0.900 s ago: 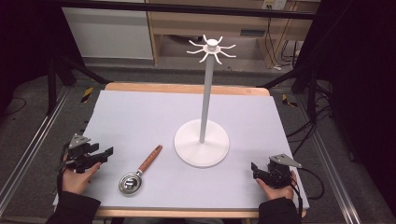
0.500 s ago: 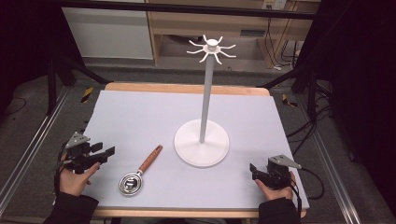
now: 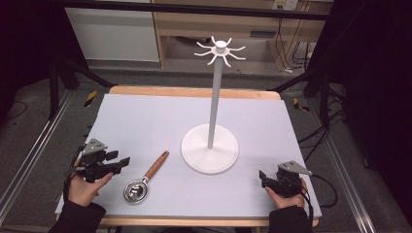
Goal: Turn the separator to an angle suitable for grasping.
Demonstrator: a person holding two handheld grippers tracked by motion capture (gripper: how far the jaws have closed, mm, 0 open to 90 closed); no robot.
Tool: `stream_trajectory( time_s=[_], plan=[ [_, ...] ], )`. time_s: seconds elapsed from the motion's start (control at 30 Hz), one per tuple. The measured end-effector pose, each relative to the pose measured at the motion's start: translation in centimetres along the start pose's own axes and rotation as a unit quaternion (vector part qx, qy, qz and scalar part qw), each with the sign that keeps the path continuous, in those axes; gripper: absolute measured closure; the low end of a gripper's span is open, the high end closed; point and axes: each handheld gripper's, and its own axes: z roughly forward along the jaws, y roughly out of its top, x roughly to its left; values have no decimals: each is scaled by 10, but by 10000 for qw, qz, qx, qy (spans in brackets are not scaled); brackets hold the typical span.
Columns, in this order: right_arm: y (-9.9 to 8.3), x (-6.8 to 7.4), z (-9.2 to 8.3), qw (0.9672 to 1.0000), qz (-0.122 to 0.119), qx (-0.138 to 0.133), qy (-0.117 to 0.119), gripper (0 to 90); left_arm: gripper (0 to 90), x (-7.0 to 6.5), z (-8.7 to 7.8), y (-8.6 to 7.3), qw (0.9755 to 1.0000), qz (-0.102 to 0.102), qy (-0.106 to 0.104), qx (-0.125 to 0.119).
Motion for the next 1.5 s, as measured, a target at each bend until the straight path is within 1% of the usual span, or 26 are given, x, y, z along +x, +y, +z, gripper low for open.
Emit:
stream_trajectory(
  time_s=[0.17, 0.27, 0.3, 0.33, 0.4, 0.43, 0.63, 0.73, 0.87, 0.9, 0.97, 1.0, 1.03, 1.13, 1.2, 1.23, 1.27, 1.3, 1.37, 1.43, 1.47, 1.5],
  plan=[
    [0, 2, 1, 10000, 9, 22, -2, 247, 459, -8, 2, 3, 9999, 88, -98, 65],
    [1, 2, 1, 10000, -20, 32, 6, 246, 466, -13, 5, 5, 9996, 212, -143, 150],
    [1, 2, 1, 10000, -20, 32, 6, 246, 469, -13, 5, 5, 9996, 212, -143, 150],
    [1, 3, 1, 10000, 11, 50, 32, 246, 475, -17, 8, 5, 9992, 283, -184, 230],
    [1, 3, 2, 10000, 27, 62, 47, 246, 486, -18, 9, 5, 9991, 309, -179, 243],
    [1, 2, 2, 10000, 18, 64, 38, 246, 492, -21, 12, 6, 9987, 361, -195, 298],
    [2, 2, 2, 10000, 4, 21, 48, 249, 503, -29, 19, 7, 9976, 487, -250, 435],
    [2, 2, 2, 10000, 37, 41, 61, 252, 513, -34, 23, 10, 9969, 548, -257, 500],
    [2, 2, 2, 10000, 1, 35, 85, 254, 527, -42, 30, 20, 9957, 629, -330, 599],
    [2, 2, 2, 10000, 1, 35, 85, 254, 528, -42, 30, 20, 9957, 629, -330, 599],
    [2, 2, 2, 9999, 18, 32, 100, 257, 530, -48, 34, 23, 9945, 740, -372, 646],
    [2, 2, 2, 9999, 10, 27, 110, 258, 530, -51, 38, 25, 9932, 833, -377, 726],
    [2, 2, 2, 9999, 10, 32, 111, 258, 530, -52, 39, 25, 9927, 860, -371, 755],
    [2, 2, 2, 9999, 4, 45, 106, 262, 545, -53, 41, 28, 9921, 886, -386, 799],
    [2, 2, 2, 9999, -7, 44, 123, 264, 551, -54, 43, 30, 9920, 857, -390, 836],
    [2, 3, 2, 9999, 24, 57, 138, 265, 554, -54, 45, 31, 9915, 869, -403, 878],
    [2, 3, 2, 9999, 24, 57, 138, 265, 554, -54, 45, 31, 9915, 869, -403, 878],
    [2, 2, 2, 9999, 0, 75, 135, 266, 551, -55, 50, 32, 9906, 881, -425, 960],
    [2, 3, 3, 9999, 4, 86, 127, 266, 555, -56, 56, 31, 9899, 861, -461, 1025],
    [2, 3, 3, 9999, -3, 83, 135, 268, 565, -56, 60, 30, 9887, 880, -444, 1132],
    [2, 3, 3, 9999, -3, 83, 135, 268, 568, -56, 60, 30, 9887, 880, -444, 1132],
    [2, 3, 3, 9999, -19, 82, 140, 268, 568, -56, 64, 28, 9878, 893, -421, 1204]
  ],
)
